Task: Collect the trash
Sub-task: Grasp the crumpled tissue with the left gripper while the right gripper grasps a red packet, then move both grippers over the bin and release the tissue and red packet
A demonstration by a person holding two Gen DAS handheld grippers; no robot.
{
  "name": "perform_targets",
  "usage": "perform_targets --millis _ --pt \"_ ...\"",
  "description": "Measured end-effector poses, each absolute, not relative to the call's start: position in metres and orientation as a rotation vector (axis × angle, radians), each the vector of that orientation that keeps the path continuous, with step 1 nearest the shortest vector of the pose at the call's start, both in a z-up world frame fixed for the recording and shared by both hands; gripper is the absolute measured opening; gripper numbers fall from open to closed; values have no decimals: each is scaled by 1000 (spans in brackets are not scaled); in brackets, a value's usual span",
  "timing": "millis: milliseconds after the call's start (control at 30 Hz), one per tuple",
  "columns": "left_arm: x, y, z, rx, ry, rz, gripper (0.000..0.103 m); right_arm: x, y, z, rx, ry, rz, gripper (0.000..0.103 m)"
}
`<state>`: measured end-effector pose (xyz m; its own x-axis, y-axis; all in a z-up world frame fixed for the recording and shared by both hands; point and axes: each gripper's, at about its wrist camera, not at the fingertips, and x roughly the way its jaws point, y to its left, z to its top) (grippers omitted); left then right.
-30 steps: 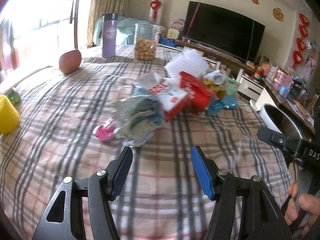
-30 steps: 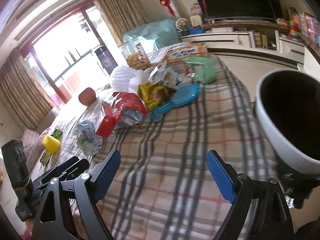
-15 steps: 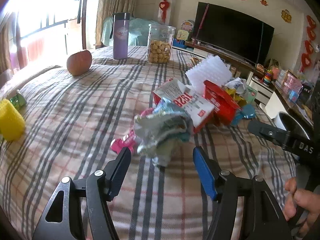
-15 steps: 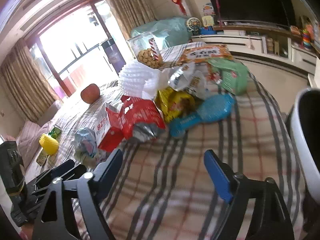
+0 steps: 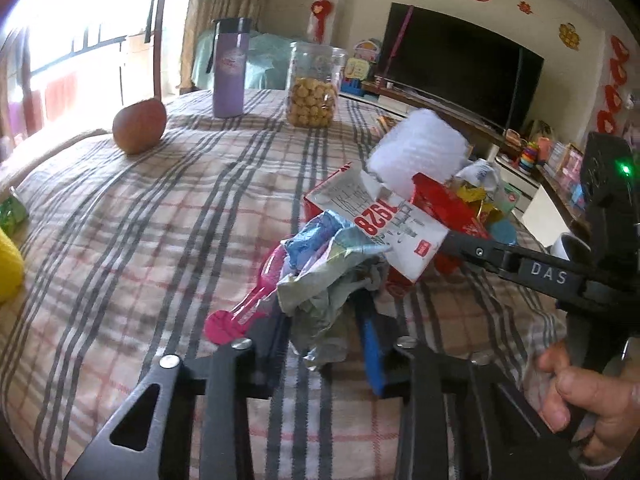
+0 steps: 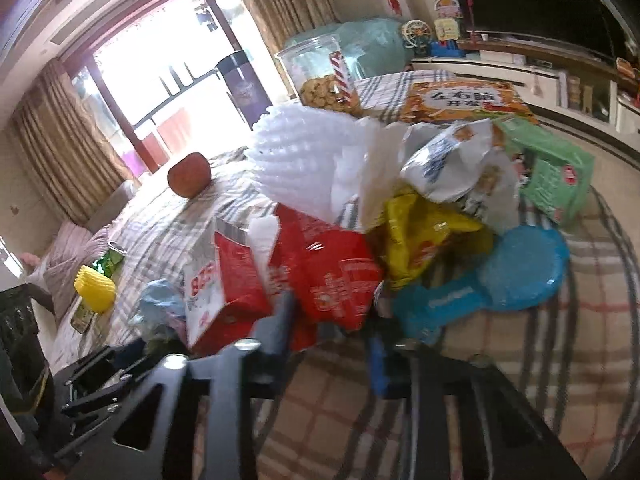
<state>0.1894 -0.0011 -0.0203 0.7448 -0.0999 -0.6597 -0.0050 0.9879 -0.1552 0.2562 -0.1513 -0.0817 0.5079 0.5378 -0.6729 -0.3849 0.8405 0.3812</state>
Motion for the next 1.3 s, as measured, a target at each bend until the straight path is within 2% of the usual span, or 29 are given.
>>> perform_targets --millis 33,67,267,667,1300 --pt "189 -3 -19 -140 722 -54 25 253 -151 -80 189 869 567 15" --pt "189 -3 -20 -134 718 -56 23 250 -152 -79 190 865 572 7" --pt "177 -7 -19 -142 713 -84 19 227 -170 -73 230 859 583 2" --pt "157 -40 -15 -129 713 -199 19 177 -231 -54 296 815 521 1" --pt "167 -95 -5 -56 701 -326 19 145 -301 -32 341 749 397 1"
